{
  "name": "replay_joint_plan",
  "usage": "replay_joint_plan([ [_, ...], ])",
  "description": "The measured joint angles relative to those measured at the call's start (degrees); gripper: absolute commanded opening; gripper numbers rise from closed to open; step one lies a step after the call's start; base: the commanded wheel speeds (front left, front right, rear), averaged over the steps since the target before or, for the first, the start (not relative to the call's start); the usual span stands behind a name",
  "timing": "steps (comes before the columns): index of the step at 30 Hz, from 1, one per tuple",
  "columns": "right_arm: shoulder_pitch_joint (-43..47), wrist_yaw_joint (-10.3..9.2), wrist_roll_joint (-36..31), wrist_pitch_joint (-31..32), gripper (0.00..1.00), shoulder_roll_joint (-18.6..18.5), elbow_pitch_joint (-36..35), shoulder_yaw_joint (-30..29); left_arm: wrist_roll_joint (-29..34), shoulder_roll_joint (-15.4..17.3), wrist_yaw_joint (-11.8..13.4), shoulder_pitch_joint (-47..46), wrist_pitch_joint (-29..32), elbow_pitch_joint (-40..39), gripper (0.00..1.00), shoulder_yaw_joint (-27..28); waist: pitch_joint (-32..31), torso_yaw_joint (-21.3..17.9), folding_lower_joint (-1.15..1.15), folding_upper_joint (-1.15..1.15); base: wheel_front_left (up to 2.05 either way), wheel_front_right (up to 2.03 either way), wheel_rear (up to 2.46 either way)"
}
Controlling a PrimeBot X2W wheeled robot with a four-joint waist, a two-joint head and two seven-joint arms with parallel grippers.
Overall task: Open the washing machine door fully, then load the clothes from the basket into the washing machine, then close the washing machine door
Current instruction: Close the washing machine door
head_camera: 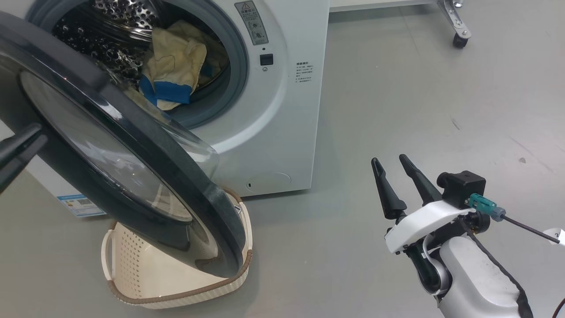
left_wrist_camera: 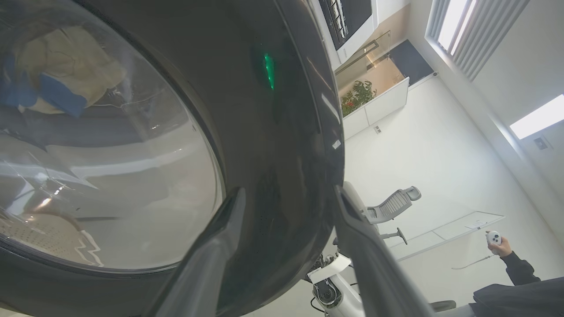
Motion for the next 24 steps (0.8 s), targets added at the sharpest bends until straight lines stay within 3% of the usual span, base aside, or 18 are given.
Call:
replay_joint_plan([
  [14, 0.0, 0.01, -0.4, 0.0, 1.0, 0.0, -0.6, -0.3, 13.7, -1.1, -2.9, 3.8, -11.4, -3.4, 1.0, 5.3, 0.5, 0.9, 0.0, 0.0, 0.0, 0.0, 0.0],
  [24, 0.0, 0.01, -0.9, 0.0, 1.0, -0.1, -1.4, -1.0, 26.4, -4.8, -3.0, 10.6, -24.8, -6.8, 1.0, 6.6, 1.3, 0.9, 0.0, 0.0, 0.0, 0.0, 0.0],
])
